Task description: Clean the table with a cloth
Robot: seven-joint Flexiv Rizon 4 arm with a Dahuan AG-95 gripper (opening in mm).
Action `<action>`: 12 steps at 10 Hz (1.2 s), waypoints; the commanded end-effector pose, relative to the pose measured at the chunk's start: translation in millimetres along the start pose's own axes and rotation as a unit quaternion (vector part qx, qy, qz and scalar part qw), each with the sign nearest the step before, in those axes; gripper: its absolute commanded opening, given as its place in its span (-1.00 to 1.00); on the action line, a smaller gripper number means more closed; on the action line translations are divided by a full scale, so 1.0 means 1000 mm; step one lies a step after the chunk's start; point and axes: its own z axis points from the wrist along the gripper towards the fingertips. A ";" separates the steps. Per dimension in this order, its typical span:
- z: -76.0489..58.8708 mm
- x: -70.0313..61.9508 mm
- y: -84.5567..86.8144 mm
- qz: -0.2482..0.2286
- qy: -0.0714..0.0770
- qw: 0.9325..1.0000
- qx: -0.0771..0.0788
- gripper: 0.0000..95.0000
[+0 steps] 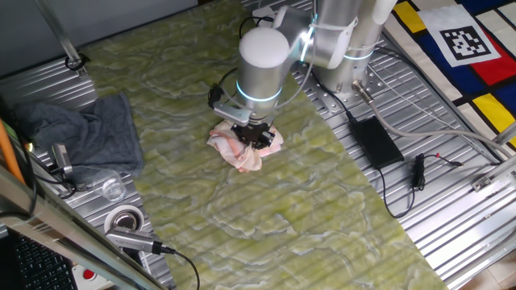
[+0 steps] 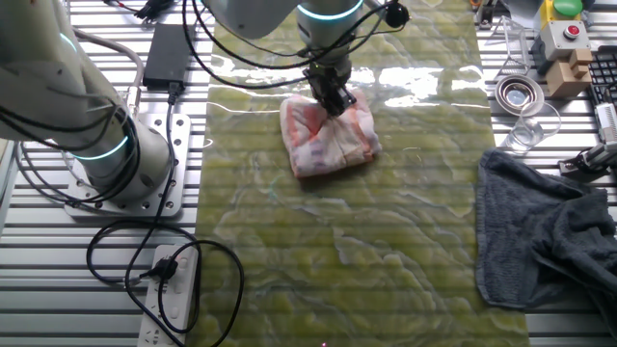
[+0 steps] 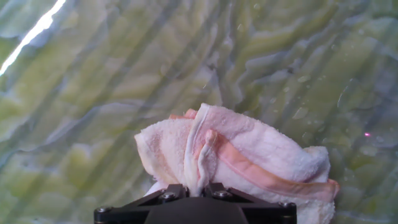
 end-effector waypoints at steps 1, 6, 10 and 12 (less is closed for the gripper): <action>-0.002 0.000 0.002 0.003 0.023 0.999 -0.024 -1.00; -0.002 0.000 0.002 0.050 0.046 0.997 -0.035 -1.00; -0.002 0.000 0.002 0.087 0.064 0.993 -0.042 -1.00; -0.002 0.000 0.002 0.083 0.067 0.993 -0.043 -1.00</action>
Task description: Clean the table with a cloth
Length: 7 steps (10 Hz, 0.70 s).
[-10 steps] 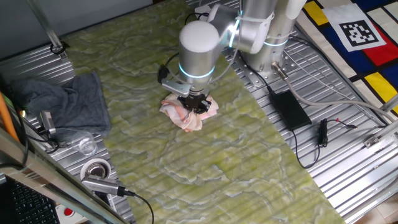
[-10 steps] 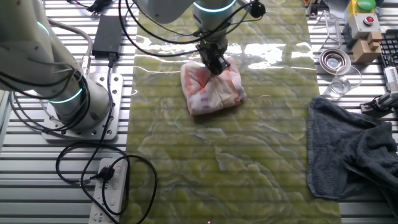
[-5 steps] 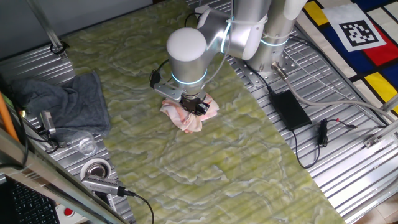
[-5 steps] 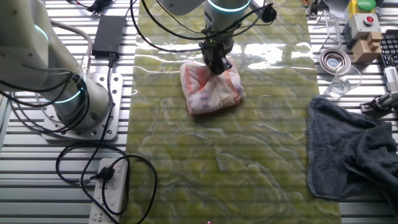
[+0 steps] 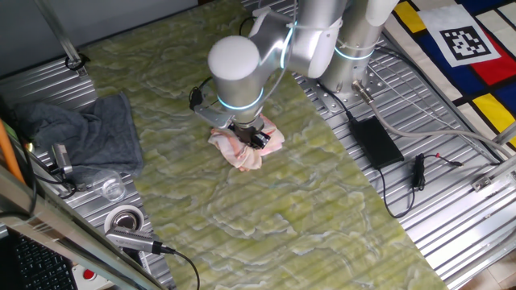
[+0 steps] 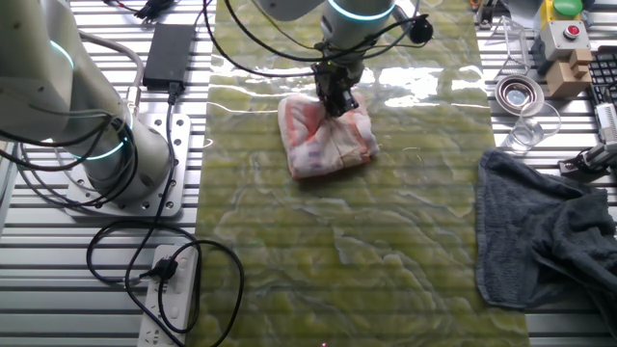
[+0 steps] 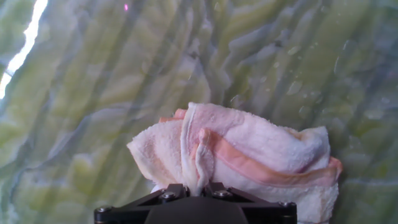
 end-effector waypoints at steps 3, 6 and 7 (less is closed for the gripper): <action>-0.001 0.001 0.000 -0.036 -0.011 0.999 0.003 -1.00; 0.001 0.005 -0.005 -0.061 -0.024 0.998 0.011 -1.00; 0.005 0.010 -0.013 -0.071 -0.030 0.997 0.015 -1.00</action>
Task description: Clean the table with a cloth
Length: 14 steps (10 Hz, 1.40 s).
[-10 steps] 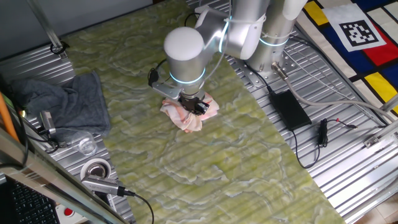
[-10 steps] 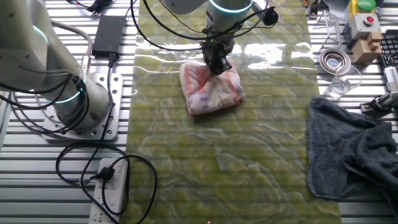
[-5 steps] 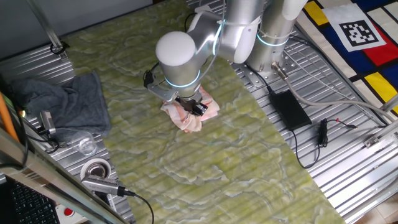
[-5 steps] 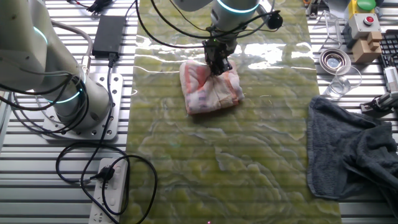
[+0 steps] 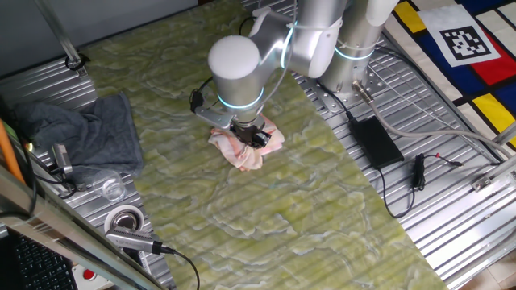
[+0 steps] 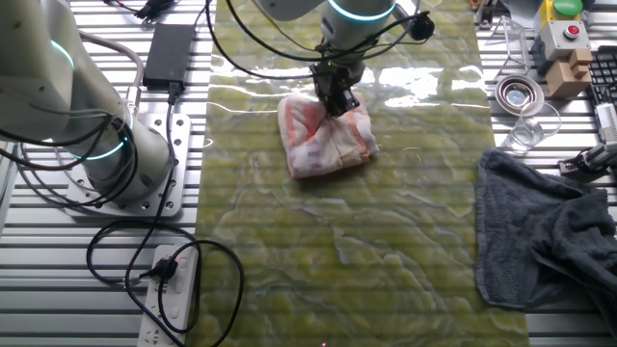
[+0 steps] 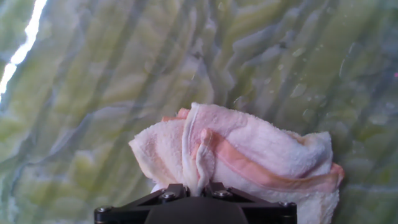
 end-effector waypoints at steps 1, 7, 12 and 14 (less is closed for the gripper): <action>0.004 0.008 -0.013 -0.018 -0.009 1.000 0.006 -1.00; -0.003 0.011 -0.041 -0.047 -0.007 0.999 0.011 -1.00; -0.015 -0.004 -0.052 -0.049 -0.005 0.999 0.020 -1.00; -0.013 -0.006 -0.051 -0.043 -0.005 0.999 0.020 -1.00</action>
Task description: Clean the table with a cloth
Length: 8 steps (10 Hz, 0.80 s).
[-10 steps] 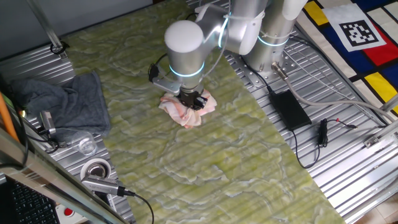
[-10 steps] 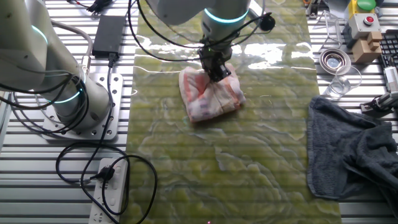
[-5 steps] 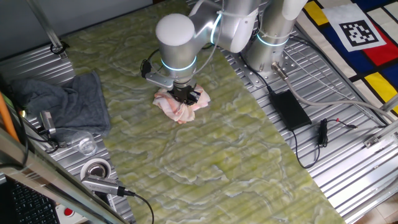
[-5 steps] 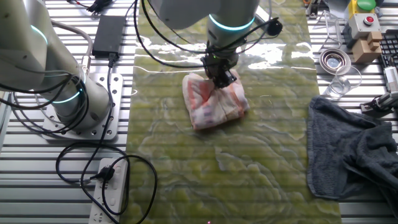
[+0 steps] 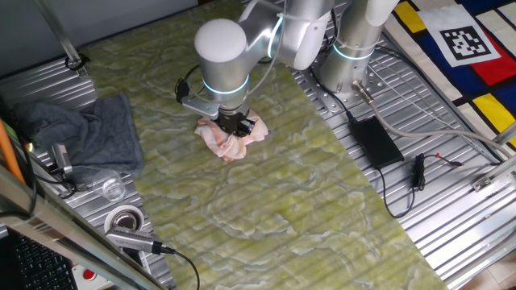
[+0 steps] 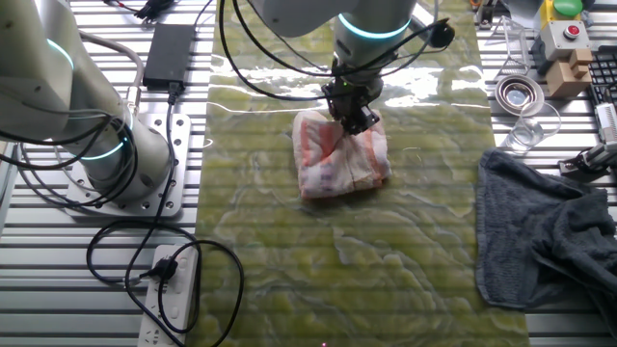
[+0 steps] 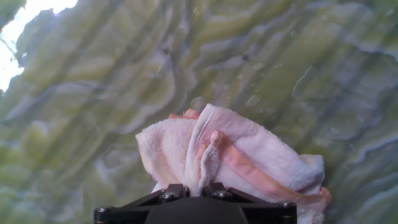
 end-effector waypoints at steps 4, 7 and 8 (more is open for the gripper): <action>0.001 -0.001 0.000 0.023 -0.003 1.000 -0.005 -1.00; 0.001 -0.001 0.000 0.028 -0.009 0.999 -0.011 -1.00; 0.001 -0.001 0.000 0.029 -0.009 0.999 -0.011 -1.00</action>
